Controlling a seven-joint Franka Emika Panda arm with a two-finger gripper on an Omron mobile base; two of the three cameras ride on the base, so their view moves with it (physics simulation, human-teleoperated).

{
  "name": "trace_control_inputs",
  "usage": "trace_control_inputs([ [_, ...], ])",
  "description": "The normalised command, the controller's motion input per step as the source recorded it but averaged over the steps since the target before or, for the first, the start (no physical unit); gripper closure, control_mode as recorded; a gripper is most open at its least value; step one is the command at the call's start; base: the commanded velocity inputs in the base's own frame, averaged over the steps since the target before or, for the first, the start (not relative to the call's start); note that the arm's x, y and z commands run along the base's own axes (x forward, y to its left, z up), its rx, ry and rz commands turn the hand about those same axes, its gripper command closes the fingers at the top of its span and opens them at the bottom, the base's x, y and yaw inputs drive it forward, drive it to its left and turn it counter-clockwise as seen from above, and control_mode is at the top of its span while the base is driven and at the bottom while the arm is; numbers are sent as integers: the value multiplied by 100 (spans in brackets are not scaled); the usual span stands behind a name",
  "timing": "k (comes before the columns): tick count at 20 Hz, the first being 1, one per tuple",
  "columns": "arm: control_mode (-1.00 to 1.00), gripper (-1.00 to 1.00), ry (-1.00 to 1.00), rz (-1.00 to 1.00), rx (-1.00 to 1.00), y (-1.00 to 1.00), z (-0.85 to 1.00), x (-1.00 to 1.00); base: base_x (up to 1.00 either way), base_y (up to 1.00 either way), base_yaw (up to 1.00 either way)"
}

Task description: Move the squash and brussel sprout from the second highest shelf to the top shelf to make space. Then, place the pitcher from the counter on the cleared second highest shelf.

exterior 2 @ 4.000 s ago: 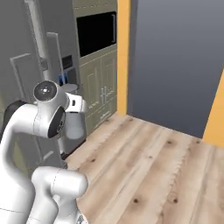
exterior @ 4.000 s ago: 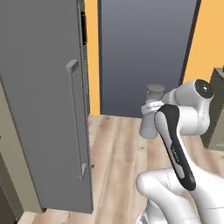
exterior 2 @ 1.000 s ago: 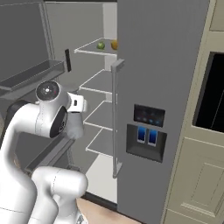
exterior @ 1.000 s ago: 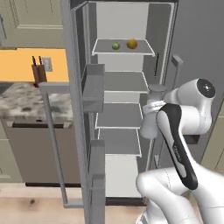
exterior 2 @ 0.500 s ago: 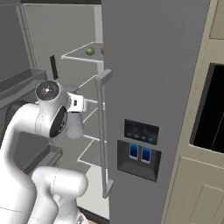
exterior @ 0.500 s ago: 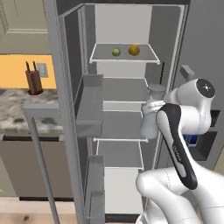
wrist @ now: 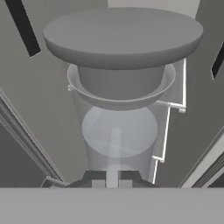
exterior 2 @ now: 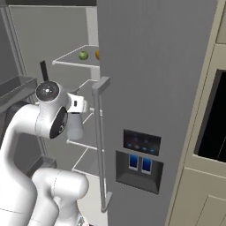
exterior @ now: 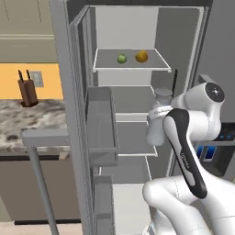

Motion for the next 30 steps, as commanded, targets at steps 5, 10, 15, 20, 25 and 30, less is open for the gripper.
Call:
trace_control_inputs([
  [5,100,100,0,0,0,0,0,0,19,32,-24],
  [10,100,100,0,0,0,0,0,0,17,32,-22],
  [15,-100,100,0,-3,0,5,-2,9,14,15,-8],
  [20,-100,100,-2,-5,0,5,-1,15,0,0,0],
  [25,-100,100,-15,-2,0,13,0,0,0,0,0],
  [30,-100,100,-13,0,0,23,0,4,0,0,0],
])
